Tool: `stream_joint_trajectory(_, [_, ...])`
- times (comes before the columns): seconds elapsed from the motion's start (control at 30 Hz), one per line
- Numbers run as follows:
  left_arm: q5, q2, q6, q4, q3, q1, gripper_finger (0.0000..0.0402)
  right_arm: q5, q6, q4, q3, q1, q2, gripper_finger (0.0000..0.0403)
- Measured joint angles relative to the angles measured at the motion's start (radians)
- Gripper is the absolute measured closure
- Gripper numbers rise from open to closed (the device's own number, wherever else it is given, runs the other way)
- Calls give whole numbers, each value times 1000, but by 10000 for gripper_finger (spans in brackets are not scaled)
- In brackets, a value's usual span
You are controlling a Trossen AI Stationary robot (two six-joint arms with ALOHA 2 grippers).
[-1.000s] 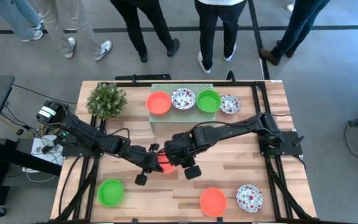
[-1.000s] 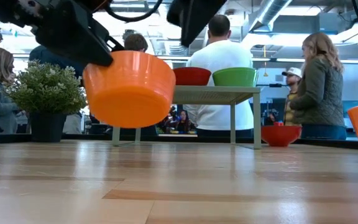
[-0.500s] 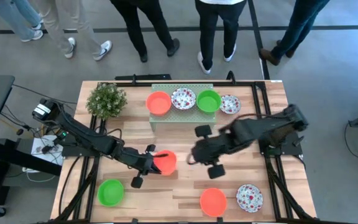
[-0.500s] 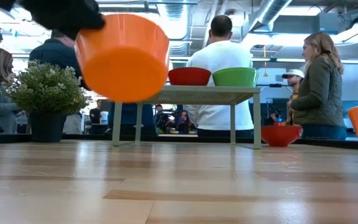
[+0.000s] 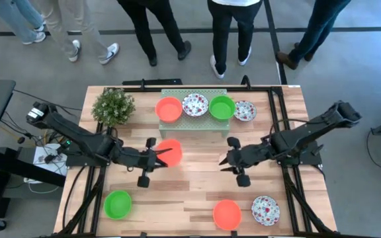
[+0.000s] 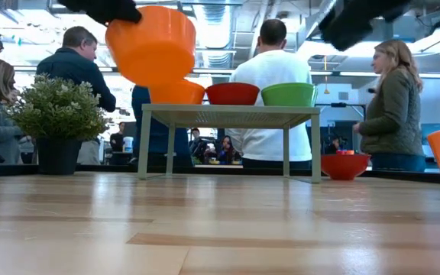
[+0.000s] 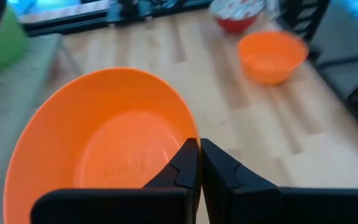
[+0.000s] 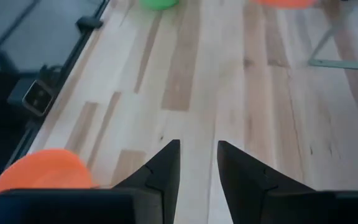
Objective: Pick & Place Mini bowls
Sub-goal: Stack the orange bowl onto the stacked orange bowls on the shelf
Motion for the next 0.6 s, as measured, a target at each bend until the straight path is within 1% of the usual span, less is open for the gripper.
stream_joint_trajectory(0.13, [-19, 0, 31, -152, 107, 45, 394, 0, 5, 154, -142, -36, -56, 301])
stream_joint_trajectory(0.23, [-25, 0, 61, -255, 188, 90, 392, 0, 5, 211, -191, -58, -73, 301])
stream_joint_trajectory(0.33, [-26, 0, 128, -368, 259, 144, 392, 0, 4, 233, -211, -76, -75, 301])
stream_joint_trajectory(0.4, [-37, 0, 147, -410, 301, 191, 394, 0, 5, 235, -212, -89, -74, 301])
stream_joint_trajectory(0.53, [-40, 0, 212, -440, 328, 306, 391, 0, 5, 240, -212, -105, -74, 301])
stream_joint_trajectory(0.6, [-23, 0, 256, -439, 332, 370, 392, 0, 5, 241, -212, -113, -74, 301])
